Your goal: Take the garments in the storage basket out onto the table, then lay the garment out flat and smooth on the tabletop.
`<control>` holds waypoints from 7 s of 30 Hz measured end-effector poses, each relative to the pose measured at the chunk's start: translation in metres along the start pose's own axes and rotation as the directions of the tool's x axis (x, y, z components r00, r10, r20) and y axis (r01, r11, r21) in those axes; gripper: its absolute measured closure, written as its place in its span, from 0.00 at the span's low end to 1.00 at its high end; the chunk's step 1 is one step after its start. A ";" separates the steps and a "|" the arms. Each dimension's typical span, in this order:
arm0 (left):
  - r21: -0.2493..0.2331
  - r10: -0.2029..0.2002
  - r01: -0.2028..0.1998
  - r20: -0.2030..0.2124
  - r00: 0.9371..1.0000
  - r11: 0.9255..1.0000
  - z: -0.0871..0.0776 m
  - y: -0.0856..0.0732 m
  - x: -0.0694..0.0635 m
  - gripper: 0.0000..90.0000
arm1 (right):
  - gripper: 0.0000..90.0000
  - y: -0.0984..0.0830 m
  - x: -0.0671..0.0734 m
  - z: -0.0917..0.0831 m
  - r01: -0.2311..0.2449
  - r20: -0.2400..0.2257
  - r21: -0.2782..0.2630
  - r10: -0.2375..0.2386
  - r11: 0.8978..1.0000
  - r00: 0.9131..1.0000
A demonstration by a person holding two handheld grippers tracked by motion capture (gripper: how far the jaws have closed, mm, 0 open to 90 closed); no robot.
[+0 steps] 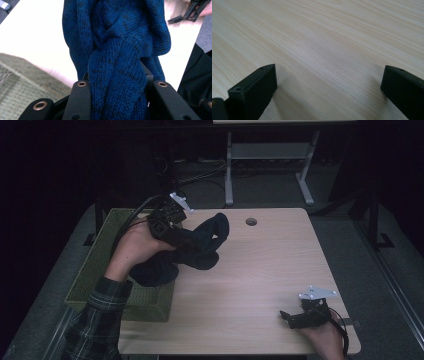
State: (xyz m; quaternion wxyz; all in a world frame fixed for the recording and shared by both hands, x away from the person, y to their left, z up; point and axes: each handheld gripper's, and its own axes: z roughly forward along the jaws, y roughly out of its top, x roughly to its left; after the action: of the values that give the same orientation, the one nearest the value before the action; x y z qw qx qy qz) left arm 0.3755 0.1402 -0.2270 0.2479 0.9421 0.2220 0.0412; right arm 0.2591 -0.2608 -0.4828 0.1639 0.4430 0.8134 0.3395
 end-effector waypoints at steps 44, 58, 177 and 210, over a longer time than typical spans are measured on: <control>-0.018 0.054 -0.052 0.114 0.992 0.998 0.136 0.064 -0.051 0.73 | 0.00 0.000 -0.001 0.000 0.004 -0.006 -0.002 -0.004 1.000 1.000; -0.030 0.058 -0.055 0.129 0.990 0.998 0.188 0.073 -0.062 0.73 | 0.00 0.000 -0.001 0.000 0.008 -0.004 -0.001 -0.008 1.000 1.000; -0.134 -0.152 0.164 0.098 0.984 0.977 0.214 -0.095 -0.058 1.00 | 0.21 0.025 -0.017 -0.035 -0.001 -0.017 -0.069 0.000 0.998 1.000; -0.118 -0.116 0.120 0.039 0.992 0.986 0.213 -0.091 -0.066 1.00 | 0.96 0.087 -0.041 -0.024 0.025 -0.006 -0.121 -0.026 0.992 1.000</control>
State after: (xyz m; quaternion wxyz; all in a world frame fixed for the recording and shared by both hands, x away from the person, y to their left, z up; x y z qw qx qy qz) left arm 0.3199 0.0858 -0.4553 0.3097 0.9113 0.2704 0.0246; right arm 0.3216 -0.2714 -0.4064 0.1916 0.4204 0.7977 0.3876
